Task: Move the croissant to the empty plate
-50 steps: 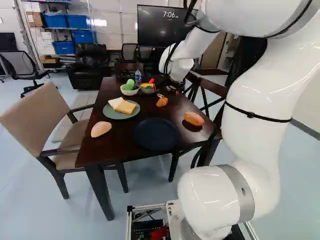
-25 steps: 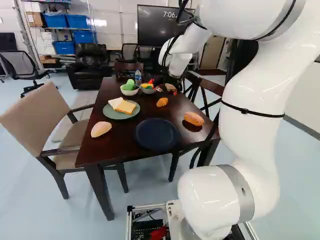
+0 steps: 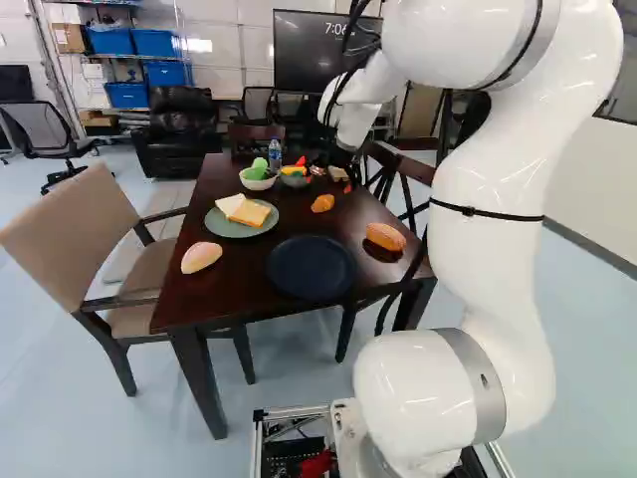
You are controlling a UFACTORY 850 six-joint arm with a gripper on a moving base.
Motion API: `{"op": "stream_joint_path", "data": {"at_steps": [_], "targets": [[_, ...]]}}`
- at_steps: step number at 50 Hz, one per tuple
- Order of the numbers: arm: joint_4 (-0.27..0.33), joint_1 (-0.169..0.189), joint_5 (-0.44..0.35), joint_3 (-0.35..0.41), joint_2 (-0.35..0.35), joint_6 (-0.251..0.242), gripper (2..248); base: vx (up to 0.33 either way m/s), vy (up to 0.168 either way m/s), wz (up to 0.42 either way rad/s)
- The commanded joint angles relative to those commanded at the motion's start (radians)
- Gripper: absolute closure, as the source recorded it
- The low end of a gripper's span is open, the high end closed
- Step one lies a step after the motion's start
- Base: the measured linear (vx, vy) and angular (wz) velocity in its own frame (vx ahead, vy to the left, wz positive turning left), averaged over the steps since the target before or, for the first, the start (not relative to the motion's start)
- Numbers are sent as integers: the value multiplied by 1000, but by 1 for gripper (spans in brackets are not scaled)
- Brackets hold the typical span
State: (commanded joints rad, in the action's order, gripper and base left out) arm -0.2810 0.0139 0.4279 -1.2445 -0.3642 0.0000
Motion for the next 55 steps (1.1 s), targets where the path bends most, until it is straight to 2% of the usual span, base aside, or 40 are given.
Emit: {"op": "stream_joint_path", "data": {"at_steps": [27,36,55], "targets": [[7,11,150,-149,-114,6,3,0,0,0],[26,11,177,-200,-152,77,3,0,0,0],[77,10,235,-279,-208,274,3,0,0,0]]}}
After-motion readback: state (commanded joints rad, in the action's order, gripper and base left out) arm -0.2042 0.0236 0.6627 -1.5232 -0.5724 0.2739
